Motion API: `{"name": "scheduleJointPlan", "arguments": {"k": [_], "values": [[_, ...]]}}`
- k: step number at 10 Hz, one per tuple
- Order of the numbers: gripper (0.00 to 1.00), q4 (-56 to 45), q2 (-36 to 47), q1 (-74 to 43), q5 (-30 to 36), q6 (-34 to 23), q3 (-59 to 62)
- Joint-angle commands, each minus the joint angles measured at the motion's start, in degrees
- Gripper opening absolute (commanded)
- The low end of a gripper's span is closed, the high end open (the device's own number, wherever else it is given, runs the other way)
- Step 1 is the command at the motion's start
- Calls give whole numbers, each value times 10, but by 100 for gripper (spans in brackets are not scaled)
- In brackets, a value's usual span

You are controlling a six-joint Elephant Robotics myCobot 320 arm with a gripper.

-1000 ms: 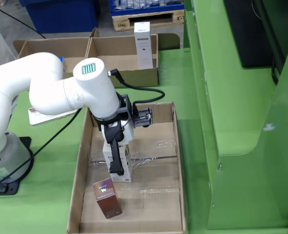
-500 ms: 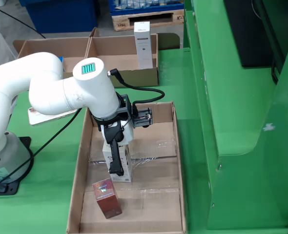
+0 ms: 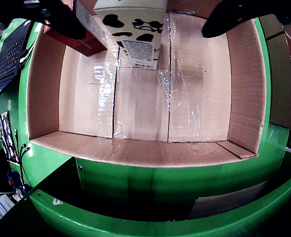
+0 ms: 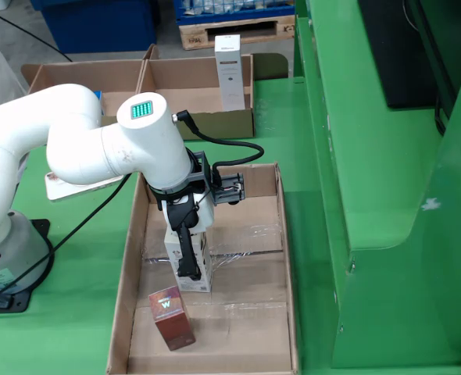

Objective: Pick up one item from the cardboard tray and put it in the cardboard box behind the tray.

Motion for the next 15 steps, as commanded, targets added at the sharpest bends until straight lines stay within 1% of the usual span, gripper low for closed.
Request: {"name": "scheduleJointPlan", "arguments": {"k": [1, 5, 15], "values": [[40, 6, 14, -4, 1, -3, 17], [0, 6, 14, -4, 1, -3, 17], [0, 6, 14, -4, 1, -3, 17]]}}
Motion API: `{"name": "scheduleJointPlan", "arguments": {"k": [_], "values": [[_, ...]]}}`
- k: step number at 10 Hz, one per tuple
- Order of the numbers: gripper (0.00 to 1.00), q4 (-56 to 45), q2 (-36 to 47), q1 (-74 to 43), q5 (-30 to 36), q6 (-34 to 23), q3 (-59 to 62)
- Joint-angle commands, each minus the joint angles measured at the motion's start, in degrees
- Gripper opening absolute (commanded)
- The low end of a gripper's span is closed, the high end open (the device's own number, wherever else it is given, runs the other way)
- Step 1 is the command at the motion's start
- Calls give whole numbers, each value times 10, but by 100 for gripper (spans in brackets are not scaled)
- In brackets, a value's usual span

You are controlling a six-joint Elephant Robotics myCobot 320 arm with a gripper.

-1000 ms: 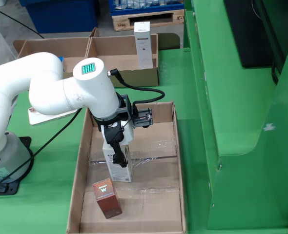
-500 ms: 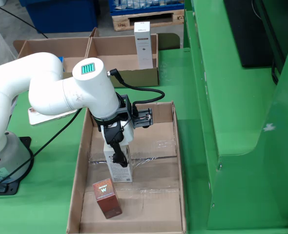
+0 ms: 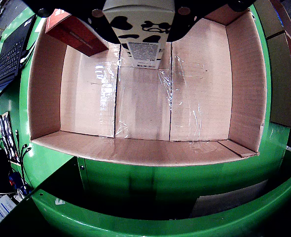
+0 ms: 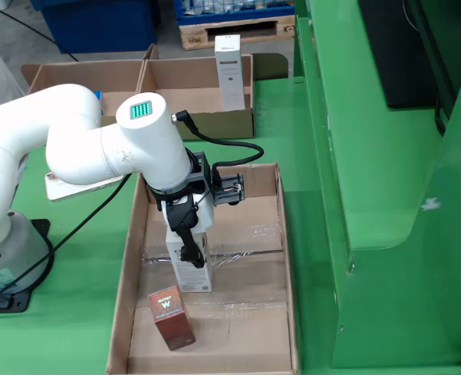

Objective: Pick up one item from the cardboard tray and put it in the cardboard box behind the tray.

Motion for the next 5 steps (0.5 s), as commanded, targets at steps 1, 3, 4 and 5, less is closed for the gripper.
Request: {"name": "scheduleJointPlan", "arguments": {"k": [1, 3, 4, 5], "values": [[0, 6, 14, -2, 2, -3, 15], [0, 6, 14, -2, 2, -3, 15], [0, 41, 77, 5, 0, 1, -67], [0, 62, 158, 20, -9, 2, -144]]}}
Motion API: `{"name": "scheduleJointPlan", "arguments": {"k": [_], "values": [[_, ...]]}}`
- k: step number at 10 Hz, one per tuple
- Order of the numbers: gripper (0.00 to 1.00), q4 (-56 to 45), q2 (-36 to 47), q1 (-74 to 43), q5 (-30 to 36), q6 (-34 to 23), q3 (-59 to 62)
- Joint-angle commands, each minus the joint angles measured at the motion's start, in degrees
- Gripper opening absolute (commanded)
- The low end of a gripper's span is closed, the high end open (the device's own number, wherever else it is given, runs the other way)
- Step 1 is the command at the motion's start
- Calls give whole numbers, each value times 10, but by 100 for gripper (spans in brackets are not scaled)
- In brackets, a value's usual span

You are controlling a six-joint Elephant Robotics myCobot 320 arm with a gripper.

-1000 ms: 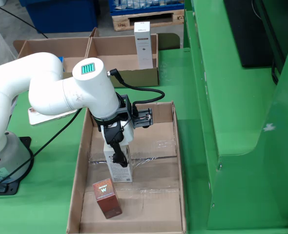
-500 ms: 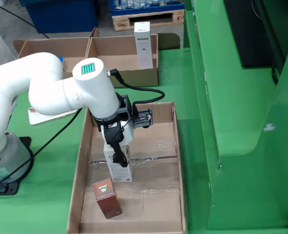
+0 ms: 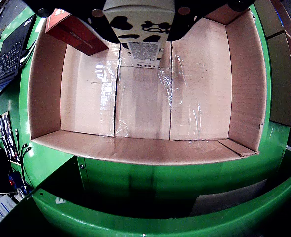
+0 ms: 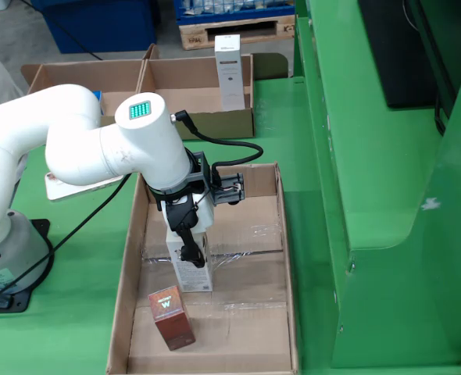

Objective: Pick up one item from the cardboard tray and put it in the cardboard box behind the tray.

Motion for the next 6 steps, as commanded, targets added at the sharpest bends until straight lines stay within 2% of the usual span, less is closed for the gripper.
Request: {"name": "scheduleJointPlan", "arguments": {"k": [1, 2, 3, 4, 6], "values": [[0, 57, 158, 20, -9, 2, -141], [0, 16, 195, 33, -13, 2, -130], [0, 16, 195, 33, -13, 2, -130], [0, -11, 257, 57, -32, 1, -130], [0, -35, 253, 59, -34, -3, -99]]}}
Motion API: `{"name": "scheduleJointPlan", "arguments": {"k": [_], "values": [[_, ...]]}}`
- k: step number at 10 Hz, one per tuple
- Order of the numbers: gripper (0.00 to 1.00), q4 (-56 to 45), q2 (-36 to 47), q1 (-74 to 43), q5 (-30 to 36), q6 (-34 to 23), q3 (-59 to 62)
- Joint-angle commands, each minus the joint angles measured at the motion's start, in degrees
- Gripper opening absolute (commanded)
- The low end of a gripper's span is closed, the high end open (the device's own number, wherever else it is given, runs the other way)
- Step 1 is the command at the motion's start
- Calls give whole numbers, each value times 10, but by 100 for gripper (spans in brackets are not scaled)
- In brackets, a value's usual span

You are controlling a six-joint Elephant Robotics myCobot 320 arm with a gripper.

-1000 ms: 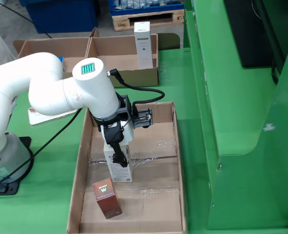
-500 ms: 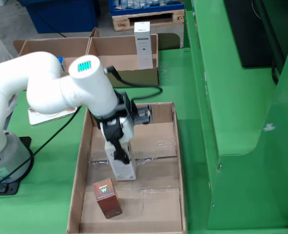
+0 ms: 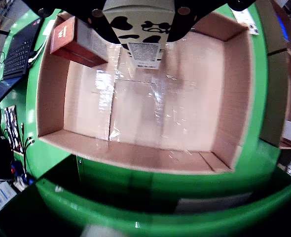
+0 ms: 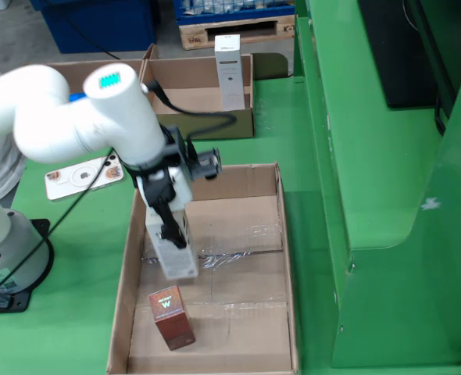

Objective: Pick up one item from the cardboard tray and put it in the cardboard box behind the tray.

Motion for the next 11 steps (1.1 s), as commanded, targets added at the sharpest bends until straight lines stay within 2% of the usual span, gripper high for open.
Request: {"name": "scheduleJointPlan", "arguments": {"k": [1, 3, 4, 5, 7, 10, 11], "values": [[0, -42, 105, 13, -7, -4, 63], [0, -88, 97, 27, -15, -11, 131], [0, -148, 56, 31, -17, -15, 242], [0, -263, -42, 33, -19, -17, 464], [0, -189, -35, 41, -33, -24, 464], [0, -173, -8, 62, -51, -25, 464], [0, -139, -6, 67, -58, -36, 464]]}}
